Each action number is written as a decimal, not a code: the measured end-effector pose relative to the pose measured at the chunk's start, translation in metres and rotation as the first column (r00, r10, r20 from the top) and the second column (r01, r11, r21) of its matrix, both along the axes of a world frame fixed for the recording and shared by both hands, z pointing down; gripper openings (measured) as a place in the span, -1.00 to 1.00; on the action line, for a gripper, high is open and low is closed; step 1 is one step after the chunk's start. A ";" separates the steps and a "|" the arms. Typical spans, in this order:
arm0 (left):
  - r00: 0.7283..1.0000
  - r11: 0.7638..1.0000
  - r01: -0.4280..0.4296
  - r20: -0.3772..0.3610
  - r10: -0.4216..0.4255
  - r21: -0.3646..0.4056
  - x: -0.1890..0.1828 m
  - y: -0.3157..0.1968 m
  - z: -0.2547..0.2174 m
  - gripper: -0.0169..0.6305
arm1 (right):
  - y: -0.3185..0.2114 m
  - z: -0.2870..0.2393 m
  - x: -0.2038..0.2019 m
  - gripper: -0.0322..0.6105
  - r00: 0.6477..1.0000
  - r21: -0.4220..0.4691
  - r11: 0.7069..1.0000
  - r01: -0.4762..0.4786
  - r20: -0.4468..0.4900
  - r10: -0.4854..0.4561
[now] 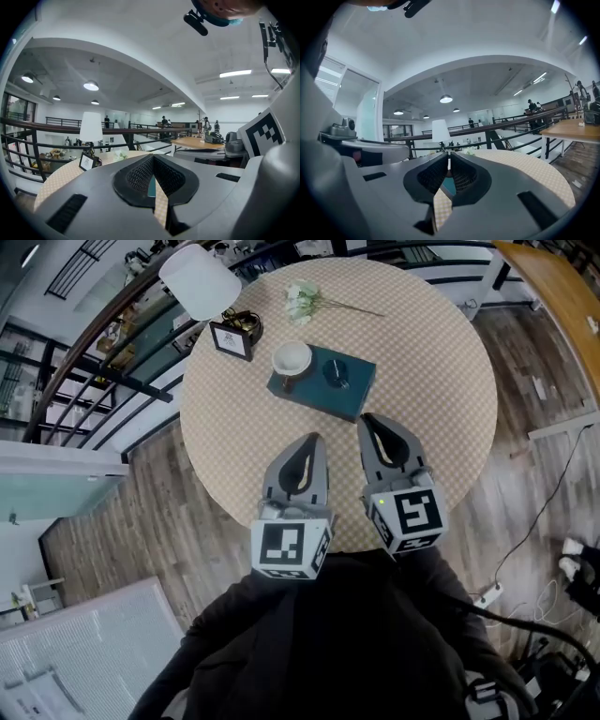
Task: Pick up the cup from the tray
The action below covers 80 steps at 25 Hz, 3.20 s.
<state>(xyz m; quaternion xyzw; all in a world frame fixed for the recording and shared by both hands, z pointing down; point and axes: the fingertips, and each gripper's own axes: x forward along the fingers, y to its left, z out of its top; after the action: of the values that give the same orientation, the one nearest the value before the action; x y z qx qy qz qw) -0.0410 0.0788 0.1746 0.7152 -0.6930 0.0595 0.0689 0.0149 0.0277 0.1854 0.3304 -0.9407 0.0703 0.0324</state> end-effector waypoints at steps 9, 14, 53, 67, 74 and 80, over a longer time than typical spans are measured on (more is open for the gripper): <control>0.996 0.999 -0.016 -0.092 0.012 -0.046 -0.036 -0.044 0.032 -0.93 | -0.034 0.041 -0.038 -0.87 0.993 -0.062 0.998 -0.001 -0.116 -0.007; 0.992 0.996 -0.043 -0.118 0.034 -0.077 -0.040 -0.067 0.058 -0.93 | -0.055 0.073 -0.043 -0.87 0.984 -0.088 0.996 -0.025 -0.180 0.008; 0.958 0.962 -0.068 -0.286 -0.011 -0.265 -0.063 -0.117 0.154 -0.93 | -0.113 0.170 -0.087 -0.78 0.939 -0.098 0.995 0.002 -0.342 -0.035; 0.961 0.965 -0.114 -0.273 0.048 -0.235 -0.039 -0.113 0.137 -0.93 | -0.114 0.144 -0.059 -0.78 0.956 -0.049 0.996 -0.073 -0.289 0.056; 0.956 0.953 -0.189 -0.268 0.123 -0.237 -0.009 -0.114 0.136 -0.93 | -0.113 0.144 -0.024 -0.78 0.946 -0.051 0.987 -0.154 -0.297 0.132; 0.944 0.935 -0.259 -0.267 0.193 -0.243 0.016 -0.114 0.137 -0.93 | -0.111 0.148 0.006 -0.78 0.933 -0.051 0.971 -0.233 -0.294 0.209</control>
<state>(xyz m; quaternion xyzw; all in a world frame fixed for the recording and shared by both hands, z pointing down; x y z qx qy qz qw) -0.0252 -0.0356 0.3119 0.7759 -0.5772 0.0763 0.2429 0.0211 -0.0835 0.3329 0.4391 -0.8790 0.0649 0.1743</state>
